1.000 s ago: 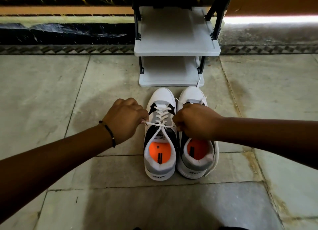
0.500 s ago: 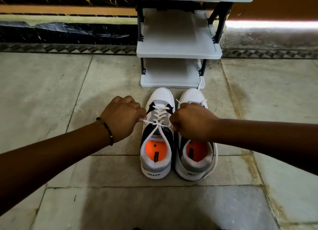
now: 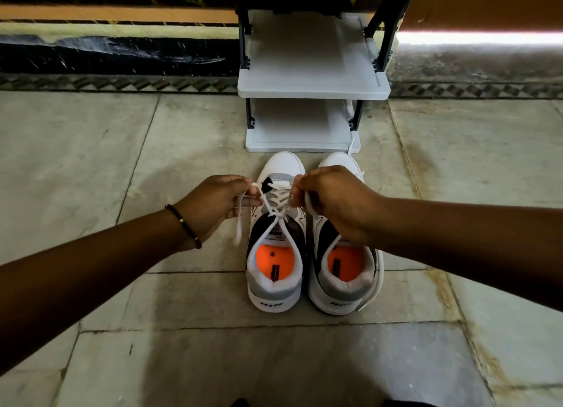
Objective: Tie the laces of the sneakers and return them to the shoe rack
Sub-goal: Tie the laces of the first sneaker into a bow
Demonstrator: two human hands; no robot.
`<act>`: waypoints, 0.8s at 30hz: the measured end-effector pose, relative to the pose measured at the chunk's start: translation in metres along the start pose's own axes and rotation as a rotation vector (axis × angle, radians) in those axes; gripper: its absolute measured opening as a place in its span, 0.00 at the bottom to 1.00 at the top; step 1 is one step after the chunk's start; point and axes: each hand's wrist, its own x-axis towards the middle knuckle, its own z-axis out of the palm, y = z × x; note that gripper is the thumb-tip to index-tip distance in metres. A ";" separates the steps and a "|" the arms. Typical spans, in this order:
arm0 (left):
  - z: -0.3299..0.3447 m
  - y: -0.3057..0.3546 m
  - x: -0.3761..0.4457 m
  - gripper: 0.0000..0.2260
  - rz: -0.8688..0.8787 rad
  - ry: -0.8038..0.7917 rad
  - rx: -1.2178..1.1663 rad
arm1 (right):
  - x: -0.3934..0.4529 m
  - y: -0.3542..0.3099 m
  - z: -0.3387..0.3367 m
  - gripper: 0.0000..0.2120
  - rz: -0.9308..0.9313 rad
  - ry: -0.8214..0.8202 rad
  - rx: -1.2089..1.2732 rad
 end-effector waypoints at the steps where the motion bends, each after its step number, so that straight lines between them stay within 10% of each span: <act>1: 0.005 0.000 -0.001 0.14 -0.018 -0.007 -0.115 | 0.001 0.000 0.004 0.08 0.004 0.034 0.070; 24: 0.021 -0.015 -0.002 0.09 0.329 0.032 0.109 | 0.019 0.011 0.020 0.14 0.021 0.045 0.017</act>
